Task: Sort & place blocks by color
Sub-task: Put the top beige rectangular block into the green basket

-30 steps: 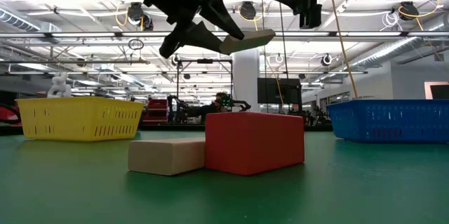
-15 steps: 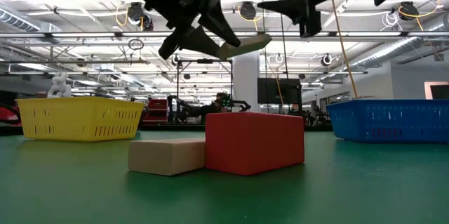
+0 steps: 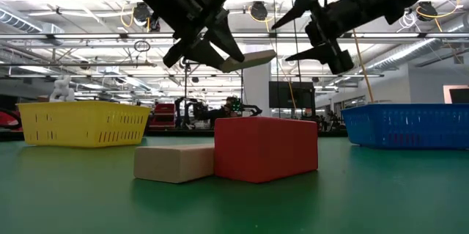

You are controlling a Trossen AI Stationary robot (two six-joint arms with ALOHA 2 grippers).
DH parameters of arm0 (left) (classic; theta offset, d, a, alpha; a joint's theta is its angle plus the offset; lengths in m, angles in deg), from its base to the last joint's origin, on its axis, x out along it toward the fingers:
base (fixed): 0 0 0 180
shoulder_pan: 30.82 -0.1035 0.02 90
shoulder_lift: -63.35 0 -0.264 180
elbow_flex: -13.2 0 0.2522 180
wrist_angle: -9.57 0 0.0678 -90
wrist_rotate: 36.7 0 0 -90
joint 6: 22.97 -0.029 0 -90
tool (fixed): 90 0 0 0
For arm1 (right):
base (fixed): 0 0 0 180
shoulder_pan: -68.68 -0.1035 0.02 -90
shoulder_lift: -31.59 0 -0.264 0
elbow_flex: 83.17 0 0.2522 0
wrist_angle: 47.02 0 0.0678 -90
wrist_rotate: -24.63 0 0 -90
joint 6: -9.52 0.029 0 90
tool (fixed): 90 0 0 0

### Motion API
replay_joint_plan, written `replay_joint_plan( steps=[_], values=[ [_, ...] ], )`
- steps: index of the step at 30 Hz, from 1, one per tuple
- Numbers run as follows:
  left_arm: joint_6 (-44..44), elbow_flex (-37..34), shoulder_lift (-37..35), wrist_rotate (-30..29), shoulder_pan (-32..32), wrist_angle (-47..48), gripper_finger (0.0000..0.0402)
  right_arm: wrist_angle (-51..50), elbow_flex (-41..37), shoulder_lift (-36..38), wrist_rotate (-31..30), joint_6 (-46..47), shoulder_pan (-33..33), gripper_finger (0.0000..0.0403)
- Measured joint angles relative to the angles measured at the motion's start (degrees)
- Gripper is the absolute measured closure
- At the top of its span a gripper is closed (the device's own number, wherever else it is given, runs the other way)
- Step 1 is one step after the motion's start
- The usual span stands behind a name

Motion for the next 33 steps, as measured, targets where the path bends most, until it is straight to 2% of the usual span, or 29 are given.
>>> replay_joint_plan(
  steps=[4,9,16,20,25,33],
  values=[
    [3.64,0.0,0.0,1.51,0.33,-0.27,0.0271,0.15,0.0,-0.4,-3.53,-0.94,1.63,0.0122],
    [2.9,0.0,-0.02,1.62,0.72,-4.94,0.0271,0.93,0.02,-3.56,-3.7,-1.53,2.21,0.0122],
    [1.72,0.02,-0.07,1.51,0.08,-3.79,0.0271,14.22,0.02,-10.44,-3.41,-0.21,2.2,0.0122],
    [1.38,0.02,-0.07,1.47,0.11,-4.06,0.0271,15.33,0.04,-12.53,-3.4,0.76,2.17,0.0135],
    [0.56,0.02,-0.06,1.32,-0.31,-3.75,0.0271,16.12,0.04,-14.02,-3.34,0.72,0.8,0.0196],
    [-0.77,0.0,0.04,0.88,-0.31,-2.47,0.0271,17.32,0.07,-14.23,-3.43,0.52,0.37,0.0357]
  ],
)
